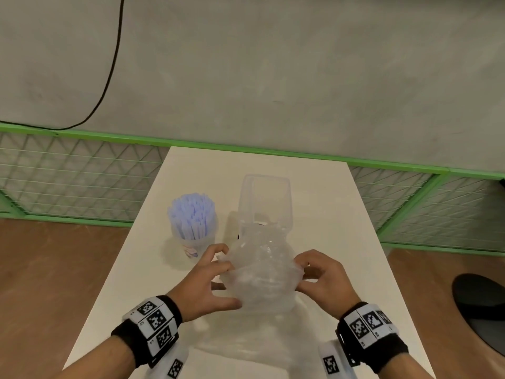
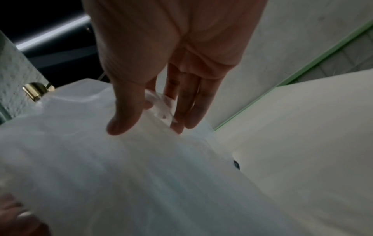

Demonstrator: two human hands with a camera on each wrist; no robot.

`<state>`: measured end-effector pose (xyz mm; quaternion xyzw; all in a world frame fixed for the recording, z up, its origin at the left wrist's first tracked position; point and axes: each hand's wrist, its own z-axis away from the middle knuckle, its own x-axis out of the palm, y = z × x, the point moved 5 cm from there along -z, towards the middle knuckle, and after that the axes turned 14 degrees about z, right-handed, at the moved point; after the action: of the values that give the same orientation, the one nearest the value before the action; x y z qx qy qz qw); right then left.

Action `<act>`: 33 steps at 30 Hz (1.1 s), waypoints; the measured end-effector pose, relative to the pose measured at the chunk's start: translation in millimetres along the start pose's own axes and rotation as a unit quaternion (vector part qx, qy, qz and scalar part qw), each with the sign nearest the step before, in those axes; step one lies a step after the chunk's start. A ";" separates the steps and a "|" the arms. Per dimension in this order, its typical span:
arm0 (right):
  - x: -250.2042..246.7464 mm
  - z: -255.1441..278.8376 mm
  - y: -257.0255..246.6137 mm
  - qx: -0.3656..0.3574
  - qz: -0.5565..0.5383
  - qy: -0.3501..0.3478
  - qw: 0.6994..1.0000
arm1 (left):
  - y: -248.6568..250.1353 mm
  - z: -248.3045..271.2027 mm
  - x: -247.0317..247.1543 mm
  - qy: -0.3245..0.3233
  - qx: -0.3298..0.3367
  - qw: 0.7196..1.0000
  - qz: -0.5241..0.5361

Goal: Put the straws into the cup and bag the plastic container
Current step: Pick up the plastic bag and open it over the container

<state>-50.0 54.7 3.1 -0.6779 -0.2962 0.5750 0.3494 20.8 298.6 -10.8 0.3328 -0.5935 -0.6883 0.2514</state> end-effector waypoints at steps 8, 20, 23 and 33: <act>7.0 13.3 -4.9 -0.003 -0.032 0.080 0.996 | 15.5 7.0 5.8 0.050 0.071 0.994 0.068; 5.4 15.8 -7.9 0.061 -0.078 0.037 0.994 | 1.9 4.9 -0.6 0.065 0.079 0.990 0.100; 4.6 15.8 -9.1 0.046 -0.071 0.053 0.995 | 3.3 4.1 -1.4 0.067 0.083 0.989 0.098; 19.4 25.2 3.1 -0.029 0.041 0.120 0.991 | -3.5 3.8 3.0 0.089 0.133 0.983 0.085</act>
<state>-71.7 71.9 -13.0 -0.7636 -0.2410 0.4941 0.3388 16.1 299.5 -14.4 0.3720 -0.6809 -0.5471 0.3142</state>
